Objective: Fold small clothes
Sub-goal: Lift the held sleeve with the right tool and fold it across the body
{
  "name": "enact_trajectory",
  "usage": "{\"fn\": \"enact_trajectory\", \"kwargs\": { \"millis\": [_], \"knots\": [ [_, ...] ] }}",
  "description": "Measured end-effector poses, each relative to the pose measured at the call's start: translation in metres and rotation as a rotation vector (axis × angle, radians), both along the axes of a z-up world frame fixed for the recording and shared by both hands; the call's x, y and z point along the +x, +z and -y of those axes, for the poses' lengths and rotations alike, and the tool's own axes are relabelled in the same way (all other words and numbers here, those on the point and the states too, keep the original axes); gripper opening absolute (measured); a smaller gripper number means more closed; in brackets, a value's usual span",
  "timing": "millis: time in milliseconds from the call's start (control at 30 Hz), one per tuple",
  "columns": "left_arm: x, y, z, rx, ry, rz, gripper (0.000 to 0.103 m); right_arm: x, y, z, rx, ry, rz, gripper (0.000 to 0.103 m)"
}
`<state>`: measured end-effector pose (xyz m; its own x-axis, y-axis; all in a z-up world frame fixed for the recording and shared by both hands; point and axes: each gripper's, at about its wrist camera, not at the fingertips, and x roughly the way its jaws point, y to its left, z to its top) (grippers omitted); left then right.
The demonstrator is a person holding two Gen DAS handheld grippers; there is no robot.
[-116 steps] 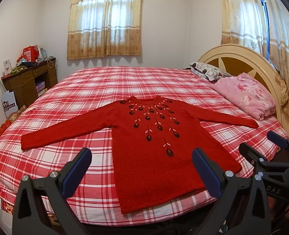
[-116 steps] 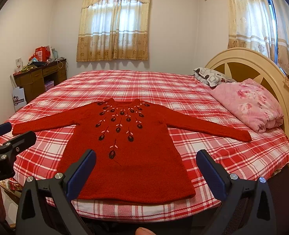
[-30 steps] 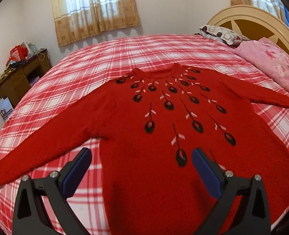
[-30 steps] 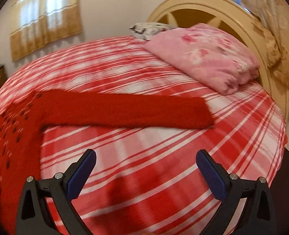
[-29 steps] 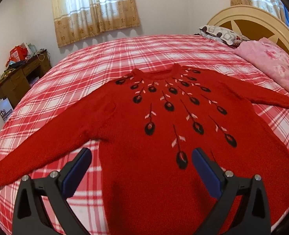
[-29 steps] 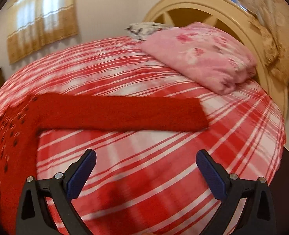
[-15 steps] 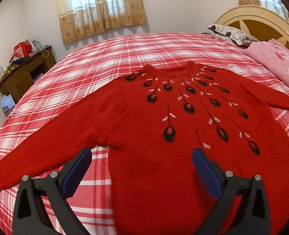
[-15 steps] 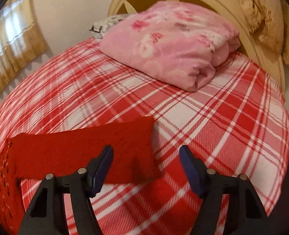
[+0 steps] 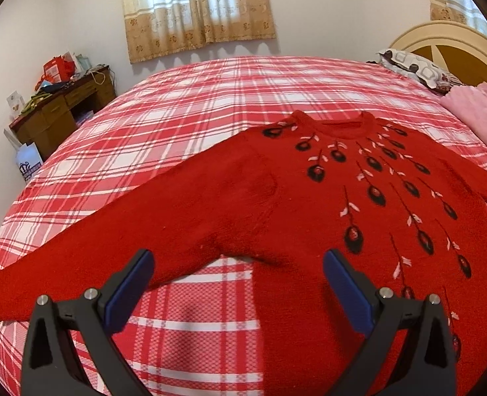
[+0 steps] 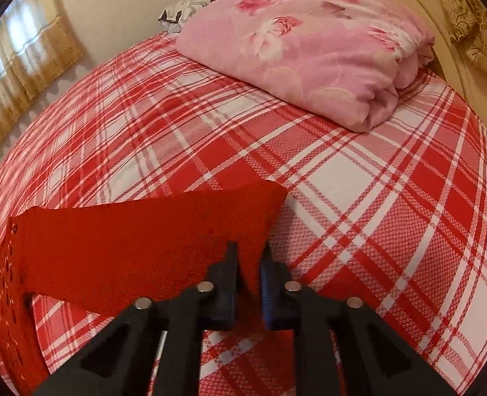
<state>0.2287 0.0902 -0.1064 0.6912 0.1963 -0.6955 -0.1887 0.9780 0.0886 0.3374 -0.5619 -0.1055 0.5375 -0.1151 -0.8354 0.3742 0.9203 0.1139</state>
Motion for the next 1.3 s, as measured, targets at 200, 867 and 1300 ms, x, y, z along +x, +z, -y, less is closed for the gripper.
{"fn": "enact_trajectory", "kwargs": {
  "millis": [200, 867, 1300],
  "knots": [
    [-0.007, 0.007, -0.014, 0.003, 0.022, 0.020, 0.103, -0.002, 0.029, -0.017, -0.029, 0.024, 0.063, 0.008],
    [-0.034, 0.009, -0.080, 0.013, 0.134, 0.041, 0.103, 0.018, 0.120, -0.141, -0.039, 0.264, 0.225, 0.008],
    [-0.049, -0.002, -0.104, 0.000, 0.167, 0.033, 0.103, 0.020, 0.183, -0.233, -0.064, 0.423, 0.332, 0.008]
  ]
}}
